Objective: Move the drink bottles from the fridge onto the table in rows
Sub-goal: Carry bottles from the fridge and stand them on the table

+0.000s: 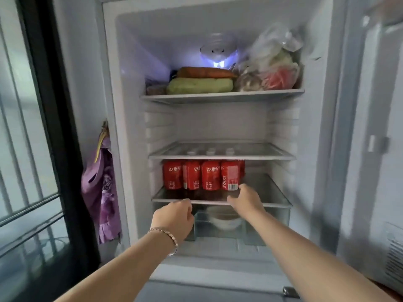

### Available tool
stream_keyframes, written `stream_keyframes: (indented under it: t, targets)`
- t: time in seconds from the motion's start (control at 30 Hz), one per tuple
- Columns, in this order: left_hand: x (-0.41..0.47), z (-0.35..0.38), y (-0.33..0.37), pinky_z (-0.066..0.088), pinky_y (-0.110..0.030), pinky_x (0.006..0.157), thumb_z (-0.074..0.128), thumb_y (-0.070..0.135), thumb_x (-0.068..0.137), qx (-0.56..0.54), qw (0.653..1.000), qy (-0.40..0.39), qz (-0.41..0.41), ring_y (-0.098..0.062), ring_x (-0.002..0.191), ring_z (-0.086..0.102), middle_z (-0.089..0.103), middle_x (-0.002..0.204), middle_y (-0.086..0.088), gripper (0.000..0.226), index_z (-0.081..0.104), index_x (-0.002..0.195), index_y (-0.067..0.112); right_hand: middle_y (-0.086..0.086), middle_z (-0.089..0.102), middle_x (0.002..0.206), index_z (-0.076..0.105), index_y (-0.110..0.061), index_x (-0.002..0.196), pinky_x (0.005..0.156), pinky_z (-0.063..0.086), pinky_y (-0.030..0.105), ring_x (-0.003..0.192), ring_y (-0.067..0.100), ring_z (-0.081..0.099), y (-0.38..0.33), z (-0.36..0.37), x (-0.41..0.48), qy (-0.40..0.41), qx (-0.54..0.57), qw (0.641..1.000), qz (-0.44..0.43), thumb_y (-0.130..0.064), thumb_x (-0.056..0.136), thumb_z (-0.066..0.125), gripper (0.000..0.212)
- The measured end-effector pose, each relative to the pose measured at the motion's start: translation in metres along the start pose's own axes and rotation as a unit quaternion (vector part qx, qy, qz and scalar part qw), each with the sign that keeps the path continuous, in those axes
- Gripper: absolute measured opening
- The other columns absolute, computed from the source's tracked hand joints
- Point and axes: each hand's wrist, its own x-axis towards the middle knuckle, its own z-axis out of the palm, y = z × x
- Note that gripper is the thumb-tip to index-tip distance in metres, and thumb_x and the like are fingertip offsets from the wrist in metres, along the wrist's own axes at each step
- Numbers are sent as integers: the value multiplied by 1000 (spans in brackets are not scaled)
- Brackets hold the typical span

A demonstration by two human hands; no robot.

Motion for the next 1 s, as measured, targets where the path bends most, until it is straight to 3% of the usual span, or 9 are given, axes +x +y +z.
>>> stream_keyframes:
  t: [0.23, 0.4, 0.47, 0.53, 0.67, 0.77, 0.87, 0.93, 1.0]
  targets:
    - [74, 33, -11, 45, -23, 71, 43, 26, 89, -52, 997, 49, 38, -8, 86, 60, 63, 101, 13, 24, 55, 110, 29, 13, 51, 134, 34, -11, 141, 103, 43, 44, 122, 29, 51, 3, 40, 114, 71, 215, 973, 38, -29, 74, 75, 81]
    - [105, 30, -9, 49, -26, 65, 47, 35, 90, -190, 979, 61, 41, -5, 73, 59, 63, 85, 13, 8, 53, 92, 31, 4, 61, 122, 46, -16, 127, 98, 44, 33, 113, 24, 58, 12, 63, 137, 138, 240, 958, 75, -32, 65, 82, 73]
    - [122, 20, 0, 50, -32, 65, 43, 41, 92, -361, 931, 53, -17, -11, 68, 61, 66, 77, 5, 27, 58, 80, 22, 4, 63, 118, 46, -16, 124, 92, 45, 33, 108, 25, 61, 13, 63, 137, 163, 232, 954, 95, -35, 61, 82, 75]
    - [136, 12, 9, 50, -33, 59, 41, 39, 94, -514, 851, 46, -102, -13, 64, 62, 68, 71, 0, 38, 63, 74, 16, 7, 61, 118, 44, -17, 123, 91, 47, 36, 106, 27, 60, 15, 61, 136, 189, 232, 947, 117, -40, 60, 82, 77]
    - [146, 14, 16, 42, -21, 48, 41, 30, 96, -589, 787, 74, -169, -9, 58, 60, 66, 64, 2, 43, 64, 64, 14, 7, 60, 114, 42, -15, 123, 81, 45, 30, 97, 25, 60, 21, 52, 129, 245, 312, 901, 176, -40, 61, 80, 77]
    - [145, 19, 17, 42, -21, 47, 41, 27, 96, -594, 783, 96, -158, -8, 55, 59, 65, 61, 3, 43, 63, 61, 16, 10, 62, 112, 46, -12, 121, 89, 52, 39, 93, 25, 62, 22, 46, 123, 281, 451, 815, 231, -33, 62, 82, 72]
    - [145, 21, 13, 44, -21, 47, 41, 27, 96, -573, 804, 105, -118, -6, 51, 59, 65, 60, 4, 44, 63, 60, 17, 8, 62, 110, 48, -12, 123, 91, 53, 43, 92, 24, 63, 22, 45, 108, 310, 533, 751, 236, -27, 59, 84, 75]
    - [144, 20, 9, 43, -21, 48, 40, 27, 96, -561, 816, 99, -100, -4, 50, 58, 65, 60, 5, 43, 63, 61, 18, 3, 60, 106, 47, -14, 123, 89, 53, 40, 91, 20, 63, 20, 49, 91, 342, 541, 738, 212, -26, 59, 85, 76]
    - [142, 18, 5, 41, -22, 50, 39, 27, 97, -544, 832, 73, -80, -6, 51, 58, 66, 63, 4, 41, 63, 64, 18, 0, 60, 105, 47, -17, 122, 79, 52, 29, 85, 11, 62, 16, 55, 70, 374, 520, 751, 161, -25, 60, 85, 73]
